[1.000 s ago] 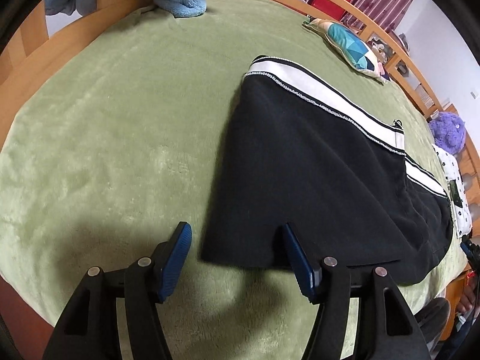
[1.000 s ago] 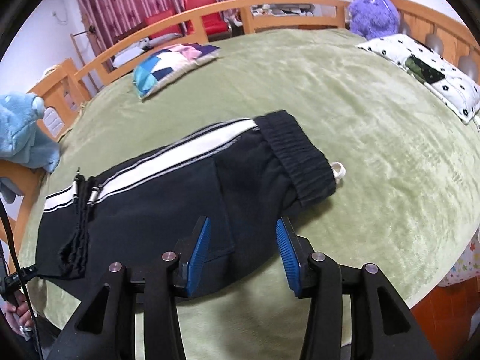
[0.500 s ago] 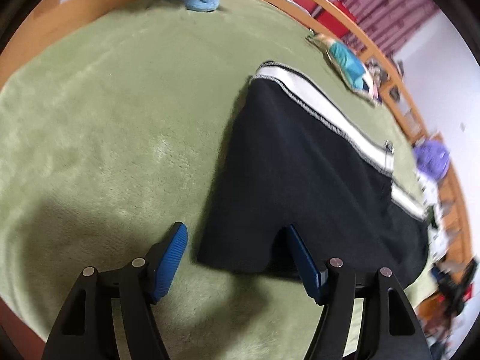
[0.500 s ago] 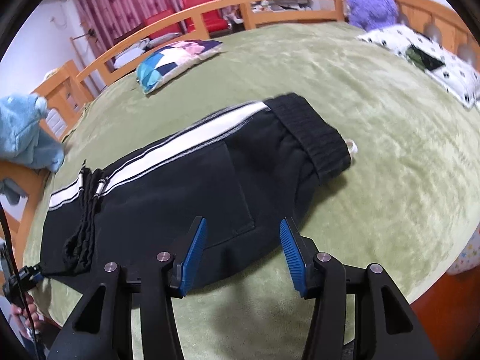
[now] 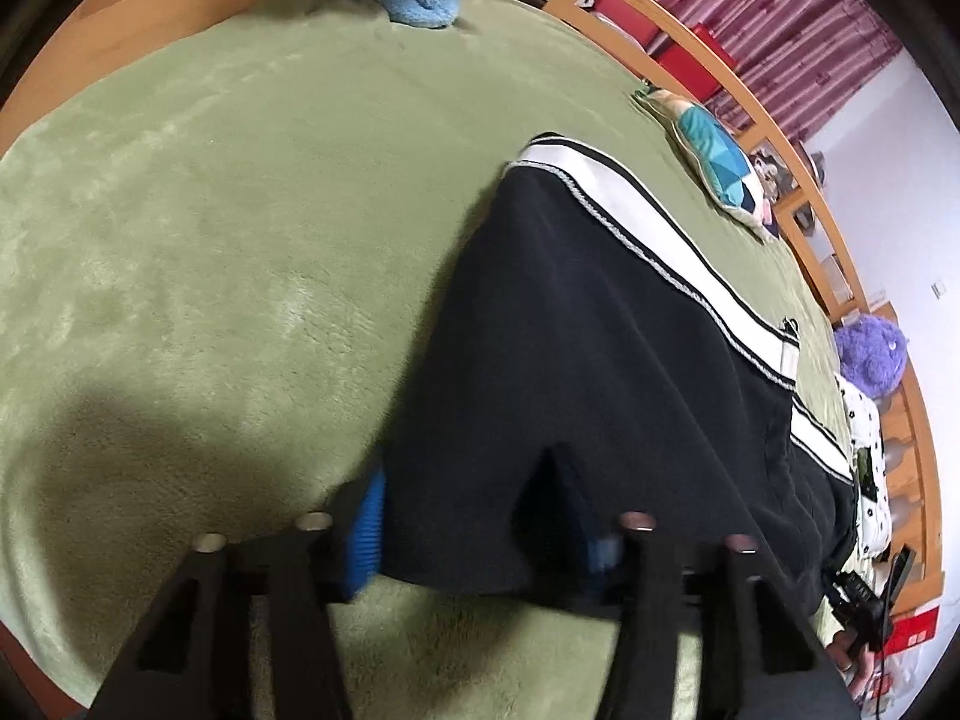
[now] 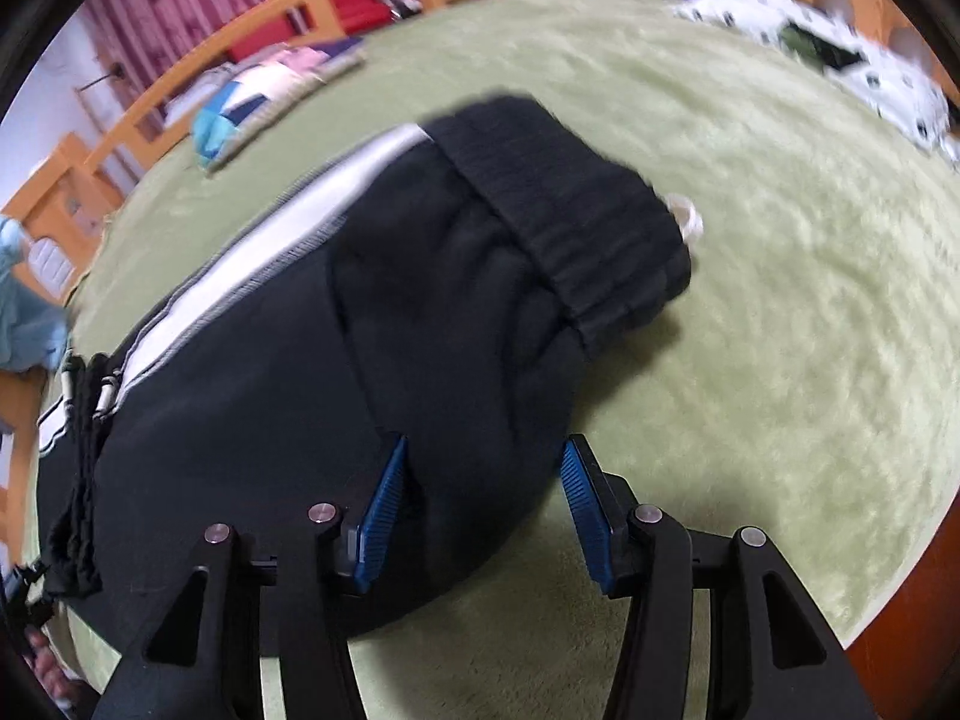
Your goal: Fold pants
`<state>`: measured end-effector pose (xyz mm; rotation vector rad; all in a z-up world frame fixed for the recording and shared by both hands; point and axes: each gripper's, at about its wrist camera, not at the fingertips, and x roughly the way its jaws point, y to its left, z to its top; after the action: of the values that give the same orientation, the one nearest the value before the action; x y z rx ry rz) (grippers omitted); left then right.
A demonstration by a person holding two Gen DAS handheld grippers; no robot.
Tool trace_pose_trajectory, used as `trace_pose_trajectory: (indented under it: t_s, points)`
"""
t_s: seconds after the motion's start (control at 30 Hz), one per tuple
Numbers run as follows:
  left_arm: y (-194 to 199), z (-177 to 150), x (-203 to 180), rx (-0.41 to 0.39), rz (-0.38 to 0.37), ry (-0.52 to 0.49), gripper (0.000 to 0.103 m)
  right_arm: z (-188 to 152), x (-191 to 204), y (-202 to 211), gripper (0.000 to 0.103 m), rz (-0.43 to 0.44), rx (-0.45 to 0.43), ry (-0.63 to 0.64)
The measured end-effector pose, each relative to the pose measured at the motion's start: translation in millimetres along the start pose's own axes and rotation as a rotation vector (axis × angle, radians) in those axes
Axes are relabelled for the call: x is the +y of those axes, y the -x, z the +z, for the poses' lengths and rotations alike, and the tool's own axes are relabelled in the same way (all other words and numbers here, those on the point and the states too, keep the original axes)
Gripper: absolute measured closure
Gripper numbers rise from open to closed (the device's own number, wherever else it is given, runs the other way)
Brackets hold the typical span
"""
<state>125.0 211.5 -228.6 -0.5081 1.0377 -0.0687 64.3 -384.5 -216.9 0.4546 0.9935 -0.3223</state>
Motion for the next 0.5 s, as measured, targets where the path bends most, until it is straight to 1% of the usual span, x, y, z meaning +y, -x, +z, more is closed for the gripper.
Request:
trace_pose_trajectory:
  t_s: [0.03, 0.1, 0.13, 0.23, 0.3, 0.37, 0.43, 0.5]
  points:
    - [3, 0, -4, -0.013, 0.023, -0.019, 0.070, 1, -3, 0, 0.053, 0.019, 0.005, -0.021]
    - [18, 1, -20, -0.055, 0.076, -0.091, 0.079, 4, -6, 7, 0.053, 0.049, -0.015, -0.028]
    - [27, 2, -27, -0.075, 0.102, -0.121, 0.081, 5, -7, 14, 0.053, 0.046, -0.043, -0.019]
    - [53, 10, -68, -0.122, 0.251, -0.244, 0.083, 2, -10, 28, 0.053, 0.043, -0.097, 0.007]
    - [69, 11, -110, -0.172, 0.353, -0.356, 0.085, 1, -13, 36, 0.053, 0.043, -0.118, 0.015]
    - [85, 9, -151, -0.231, 0.422, -0.459, 0.085, -2, -19, 44, 0.053, 0.046, -0.136, 0.017]
    - [100, 5, -191, -0.279, 0.447, -0.536, 0.086, -4, -29, 54, 0.053, 0.077, -0.150, 0.005]
    - [116, 0, -237, -0.317, 0.431, -0.608, 0.087, -5, -40, 62, 0.052, 0.099, -0.162, -0.008]
